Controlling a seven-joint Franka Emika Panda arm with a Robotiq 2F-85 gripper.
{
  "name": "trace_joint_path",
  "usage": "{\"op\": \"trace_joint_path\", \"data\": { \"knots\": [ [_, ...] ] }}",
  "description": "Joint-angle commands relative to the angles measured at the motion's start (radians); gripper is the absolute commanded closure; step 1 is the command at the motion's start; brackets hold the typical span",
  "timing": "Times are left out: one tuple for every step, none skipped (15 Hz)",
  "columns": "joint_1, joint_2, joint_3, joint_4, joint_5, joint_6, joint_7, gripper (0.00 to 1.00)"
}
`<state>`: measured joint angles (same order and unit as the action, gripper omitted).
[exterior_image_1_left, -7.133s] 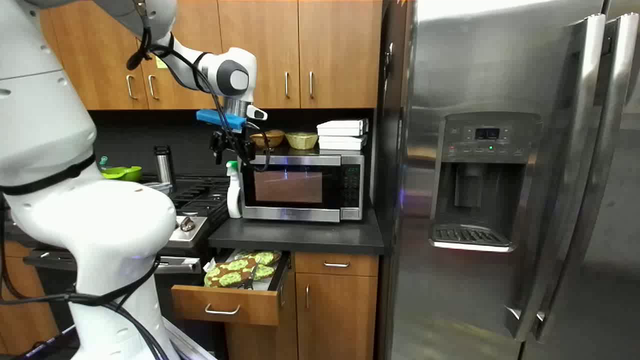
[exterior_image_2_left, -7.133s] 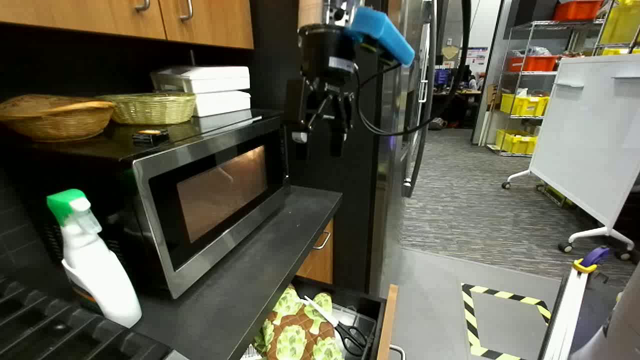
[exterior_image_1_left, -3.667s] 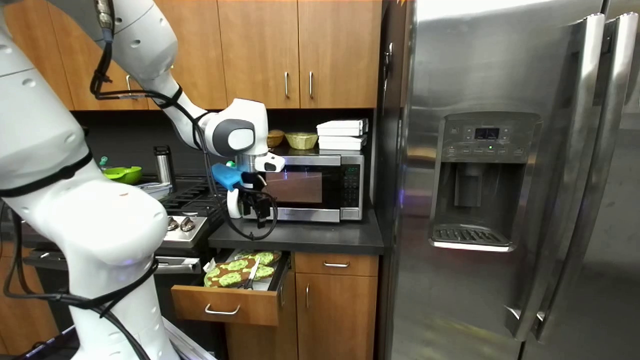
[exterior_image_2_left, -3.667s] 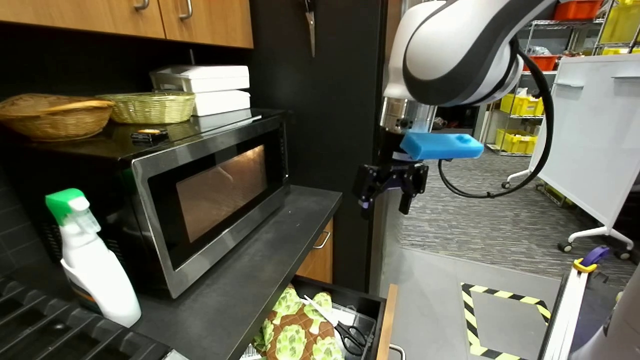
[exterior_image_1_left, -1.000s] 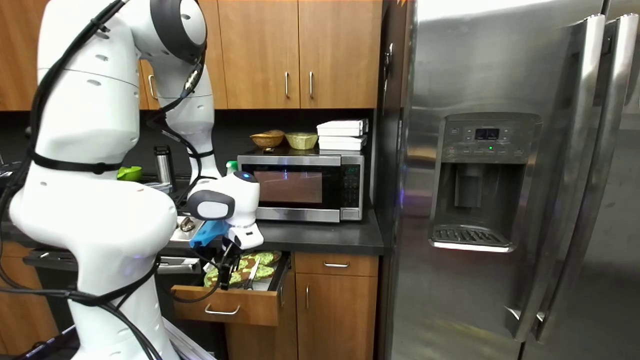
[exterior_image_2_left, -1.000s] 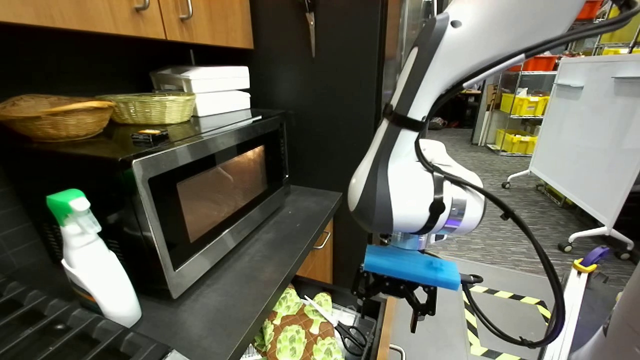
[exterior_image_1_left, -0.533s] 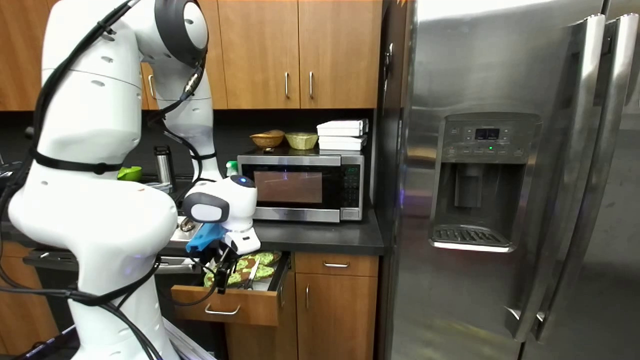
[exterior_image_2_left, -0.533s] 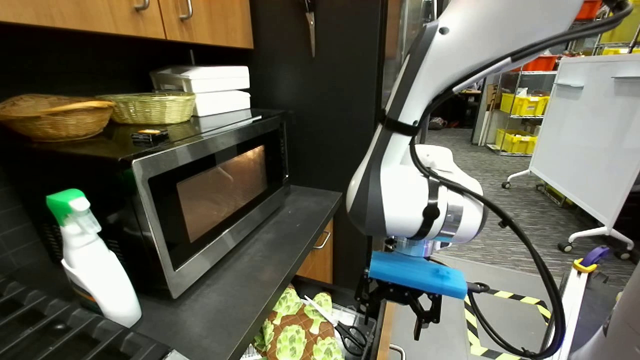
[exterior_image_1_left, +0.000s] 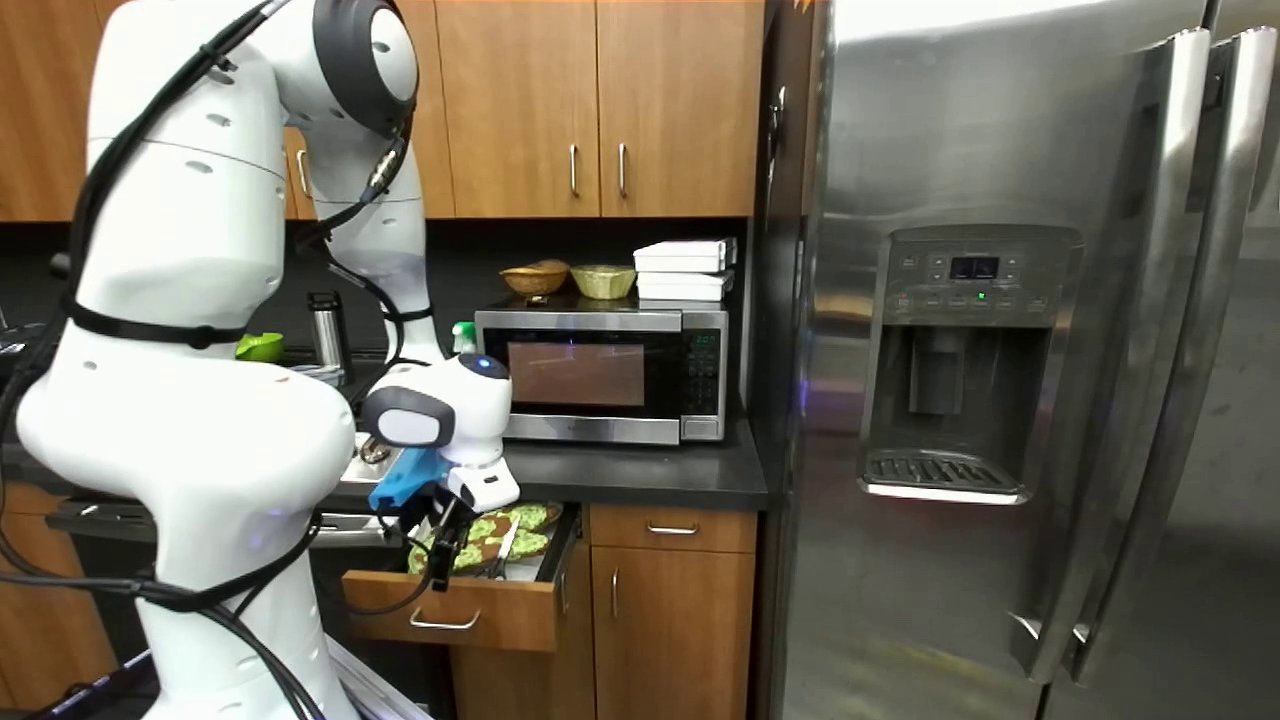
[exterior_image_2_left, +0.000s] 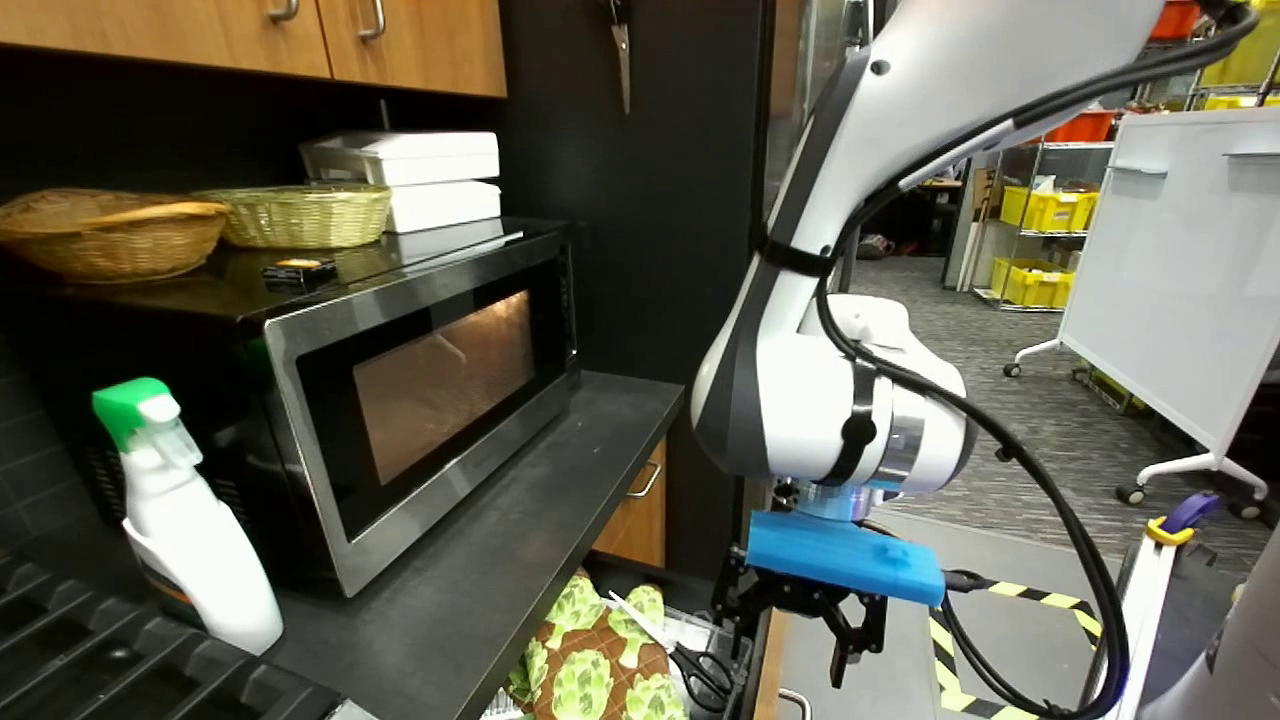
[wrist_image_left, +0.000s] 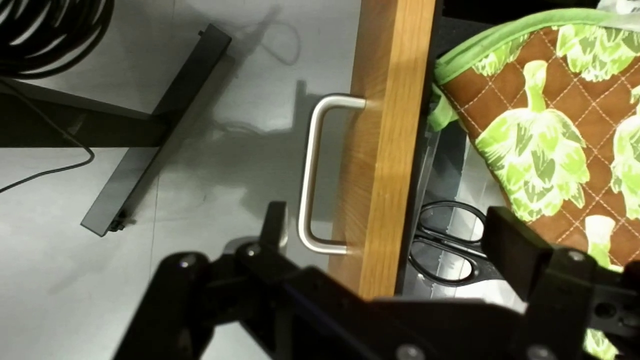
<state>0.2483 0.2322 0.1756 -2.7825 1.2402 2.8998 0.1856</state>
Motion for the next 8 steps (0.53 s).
{"op": "trace_joint_path", "data": {
  "knots": [
    [0.023,0.048,0.008,0.016,-0.010,0.041,0.025,0.00],
    [0.031,0.061,0.008,0.021,-0.017,0.051,0.039,0.00],
    [0.039,0.077,0.009,0.030,-0.019,0.063,0.049,0.00],
    [0.047,0.091,0.007,0.037,-0.025,0.071,0.056,0.00],
    [0.055,0.106,0.006,0.048,-0.030,0.078,0.062,0.00],
    [0.065,0.123,0.001,0.061,-0.047,0.086,0.072,0.00],
    [0.079,0.135,-0.007,0.070,-0.071,0.096,0.094,0.00],
    [0.092,0.149,-0.018,0.078,-0.101,0.103,0.115,0.00]
  ]
}}
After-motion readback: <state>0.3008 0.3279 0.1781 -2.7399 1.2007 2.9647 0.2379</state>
